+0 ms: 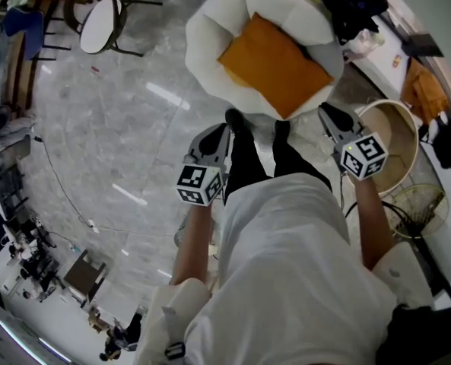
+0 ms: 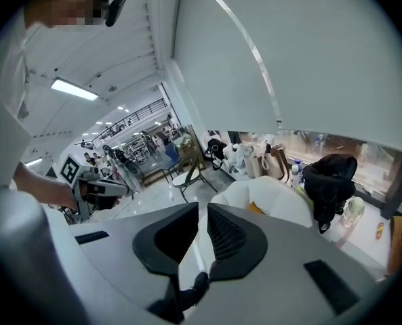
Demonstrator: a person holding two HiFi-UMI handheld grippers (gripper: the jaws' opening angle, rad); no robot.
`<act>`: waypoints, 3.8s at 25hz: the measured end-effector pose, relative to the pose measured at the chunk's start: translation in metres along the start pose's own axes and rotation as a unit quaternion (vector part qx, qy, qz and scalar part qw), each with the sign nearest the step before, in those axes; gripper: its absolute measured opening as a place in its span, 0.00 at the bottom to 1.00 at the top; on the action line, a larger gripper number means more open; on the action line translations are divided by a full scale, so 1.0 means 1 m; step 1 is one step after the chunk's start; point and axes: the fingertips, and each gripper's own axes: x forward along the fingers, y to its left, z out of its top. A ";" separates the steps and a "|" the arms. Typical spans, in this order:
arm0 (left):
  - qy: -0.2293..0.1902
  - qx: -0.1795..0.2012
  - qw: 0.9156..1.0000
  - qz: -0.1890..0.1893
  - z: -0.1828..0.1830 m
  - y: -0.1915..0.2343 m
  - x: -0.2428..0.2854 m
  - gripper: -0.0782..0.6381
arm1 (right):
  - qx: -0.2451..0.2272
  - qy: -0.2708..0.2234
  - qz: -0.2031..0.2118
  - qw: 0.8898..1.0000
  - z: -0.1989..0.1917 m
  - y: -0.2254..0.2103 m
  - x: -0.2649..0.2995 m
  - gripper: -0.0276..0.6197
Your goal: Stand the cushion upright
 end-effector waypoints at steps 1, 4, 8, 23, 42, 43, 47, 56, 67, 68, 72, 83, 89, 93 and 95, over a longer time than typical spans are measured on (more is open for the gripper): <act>0.002 0.002 1.000 -0.004 -0.001 0.006 0.007 0.11 | 0.003 0.002 -0.003 1.000 -0.003 -0.003 0.008 0.11; 0.010 0.010 1.000 -0.017 -0.007 0.021 0.032 0.11 | 0.015 0.008 -0.012 1.000 -0.015 -0.016 0.030 0.11; 0.038 0.012 0.999 -0.022 -0.026 0.048 0.061 0.11 | 0.027 0.022 -0.022 0.999 -0.034 -0.031 0.055 0.13; 0.072 0.000 0.997 -0.005 -0.104 0.161 0.202 0.19 | 0.011 0.081 -0.015 0.997 -0.116 -0.132 0.177 0.28; 0.077 -0.114 0.991 0.002 -0.234 0.229 0.331 0.36 | -0.091 0.135 -0.008 0.987 -0.202 -0.212 0.311 0.43; 0.077 -0.134 0.988 0.002 -0.244 0.233 0.340 0.37 | -0.103 0.142 -0.012 0.984 -0.207 -0.219 0.318 0.44; 0.084 -0.193 0.977 0.019 -0.283 0.249 0.366 0.42 | -0.144 0.164 -0.024 0.976 -0.224 -0.247 0.343 0.50; 0.110 -0.249 0.962 0.032 -0.343 0.269 0.411 0.54 | -0.198 0.205 -0.023 0.958 -0.248 -0.286 0.377 0.54; 0.125 -0.427 0.895 0.043 -0.400 0.270 0.483 0.88 | -0.142 0.282 -0.040 0.948 -0.289 -0.335 0.409 0.66; 0.120 -0.443 0.887 0.048 -0.404 0.272 0.487 0.91 | -0.142 0.286 -0.043 0.947 -0.291 -0.337 0.412 0.66; 0.109 -0.521 0.845 0.051 -0.429 0.274 0.504 0.93 | -0.160 0.307 -0.066 0.936 -0.300 -0.341 0.422 0.67; 0.087 -0.485 0.870 0.031 -0.413 0.269 0.516 0.50 | -0.197 0.332 -0.073 0.920 -0.321 -0.337 0.433 0.41; 0.076 -0.454 0.887 0.019 -0.392 0.257 0.502 0.30 | -0.170 0.327 -0.058 0.928 -0.309 -0.323 0.425 0.27; 0.076 -0.442 0.893 0.010 -0.380 0.251 0.490 0.25 | -0.154 0.315 -0.051 0.935 -0.301 -0.318 0.417 0.20; 0.072 -0.435 0.898 0.008 -0.372 0.252 0.482 0.25 | -0.146 0.309 -0.052 0.938 -0.298 -0.314 0.413 0.19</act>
